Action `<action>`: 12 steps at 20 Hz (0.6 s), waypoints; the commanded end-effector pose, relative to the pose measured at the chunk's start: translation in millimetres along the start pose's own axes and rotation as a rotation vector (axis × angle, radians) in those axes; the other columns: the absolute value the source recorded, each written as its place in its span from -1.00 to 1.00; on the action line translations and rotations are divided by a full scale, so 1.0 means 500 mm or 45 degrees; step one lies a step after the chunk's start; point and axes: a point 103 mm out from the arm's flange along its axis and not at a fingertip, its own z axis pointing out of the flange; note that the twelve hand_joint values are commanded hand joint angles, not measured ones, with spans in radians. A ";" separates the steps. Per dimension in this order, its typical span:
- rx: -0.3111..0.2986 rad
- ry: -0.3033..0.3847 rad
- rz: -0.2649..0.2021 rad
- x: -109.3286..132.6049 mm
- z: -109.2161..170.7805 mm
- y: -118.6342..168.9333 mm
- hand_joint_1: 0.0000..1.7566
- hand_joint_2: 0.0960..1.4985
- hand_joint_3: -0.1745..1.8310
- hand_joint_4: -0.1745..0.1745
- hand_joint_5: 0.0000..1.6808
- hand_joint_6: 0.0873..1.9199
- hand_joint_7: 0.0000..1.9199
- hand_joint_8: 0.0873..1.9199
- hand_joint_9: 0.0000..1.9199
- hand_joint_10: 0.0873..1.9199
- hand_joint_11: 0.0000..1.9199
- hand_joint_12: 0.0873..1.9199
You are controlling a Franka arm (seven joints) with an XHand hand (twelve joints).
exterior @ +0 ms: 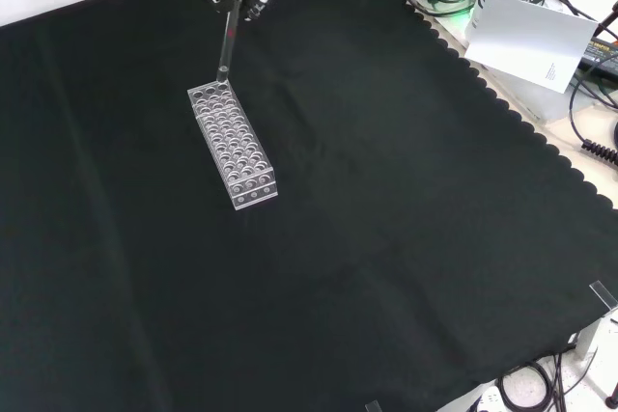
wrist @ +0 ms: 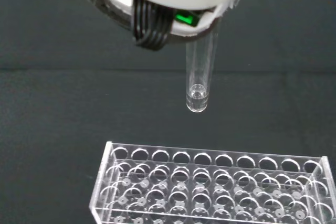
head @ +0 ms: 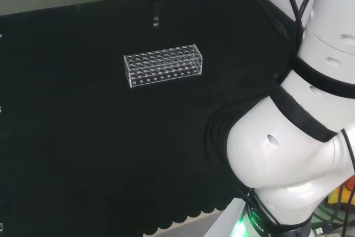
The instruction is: Shake the test tube.
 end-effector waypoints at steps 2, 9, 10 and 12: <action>-0.001 0.066 -0.182 0.142 -0.010 -0.035 0.41 -0.24 -0.20 -1.00 0.71 -0.73 0.89 -0.68 0.81 -0.76 0.41 -0.28; -0.016 0.090 -0.267 0.207 -0.026 -0.037 0.41 -0.25 -0.20 -1.00 0.71 -0.73 0.89 -0.68 0.81 -0.76 0.41 -0.28; -0.018 0.091 -0.273 0.211 -0.027 -0.038 0.41 -0.25 -0.20 -1.00 0.71 -0.73 0.89 -0.68 0.81 -0.76 0.41 -0.28; -0.020 0.091 -0.279 0.213 -0.029 -0.038 0.41 -0.25 -0.20 -1.00 0.71 -0.73 0.89 -0.68 0.81 -0.76 0.41 -0.28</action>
